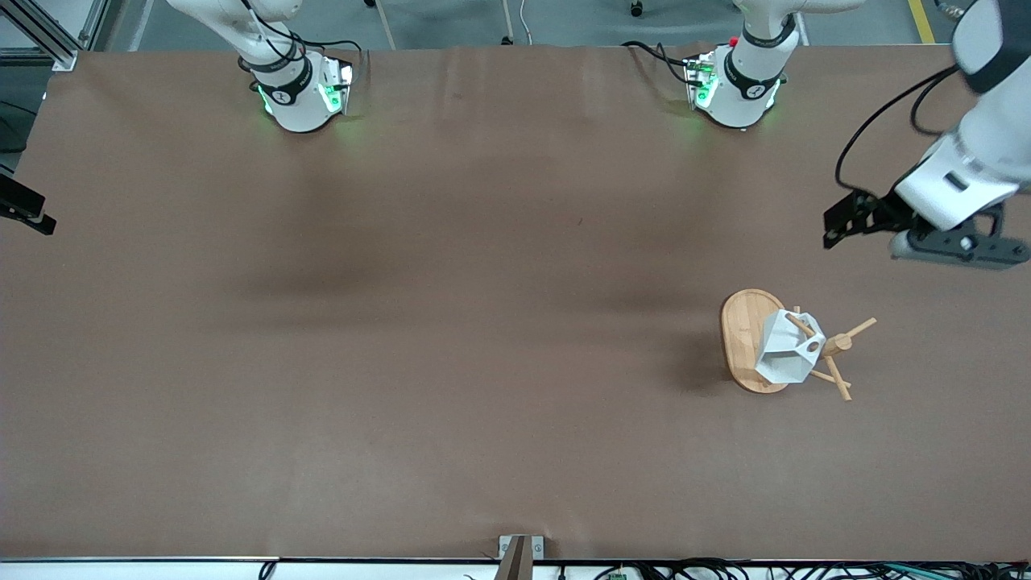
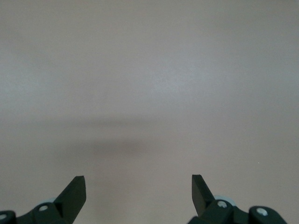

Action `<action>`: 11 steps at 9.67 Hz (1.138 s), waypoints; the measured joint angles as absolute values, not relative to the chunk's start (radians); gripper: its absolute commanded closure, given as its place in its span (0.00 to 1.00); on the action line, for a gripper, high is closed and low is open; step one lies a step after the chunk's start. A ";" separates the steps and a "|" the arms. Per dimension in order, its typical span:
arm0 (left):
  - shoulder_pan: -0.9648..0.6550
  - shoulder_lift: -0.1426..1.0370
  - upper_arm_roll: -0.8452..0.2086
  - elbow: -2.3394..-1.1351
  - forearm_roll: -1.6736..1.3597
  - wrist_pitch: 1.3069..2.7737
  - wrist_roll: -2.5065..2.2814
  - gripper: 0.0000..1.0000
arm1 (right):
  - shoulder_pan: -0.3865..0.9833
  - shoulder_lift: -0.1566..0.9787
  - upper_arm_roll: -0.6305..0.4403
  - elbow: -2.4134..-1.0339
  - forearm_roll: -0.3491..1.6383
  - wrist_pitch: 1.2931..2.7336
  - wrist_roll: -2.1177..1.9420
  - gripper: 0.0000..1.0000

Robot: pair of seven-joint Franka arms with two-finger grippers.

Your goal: Hang cup on rack

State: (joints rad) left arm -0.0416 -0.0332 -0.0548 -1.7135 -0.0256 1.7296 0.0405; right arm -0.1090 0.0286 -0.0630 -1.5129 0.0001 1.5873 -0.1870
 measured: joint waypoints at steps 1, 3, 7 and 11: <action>-0.017 -0.038 -0.078 -1.676 -0.024 1.690 0.038 0.00 | -0.109 0.029 -0.063 -1.513 0.000 1.587 -0.187 0.00; 0.054 -0.052 -0.148 -1.652 0.002 1.654 0.038 0.00 | -0.109 0.029 -0.063 -1.513 0.000 1.587 -0.187 0.00; 0.108 -0.080 -0.193 -1.640 0.012 1.627 0.036 0.00 | -0.109 0.029 -0.063 -1.513 0.000 1.587 -0.187 0.00; 0.110 -0.080 -0.195 -1.633 -0.003 1.602 0.030 0.00 | -0.110 0.029 -0.063 -1.513 0.000 1.588 -0.187 0.00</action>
State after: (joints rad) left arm 0.1097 -0.0804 -0.1952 -1.6332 -0.0033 1.6021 0.0299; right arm -0.1096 0.0286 -0.0631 -1.5130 0.0001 1.5880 -0.1867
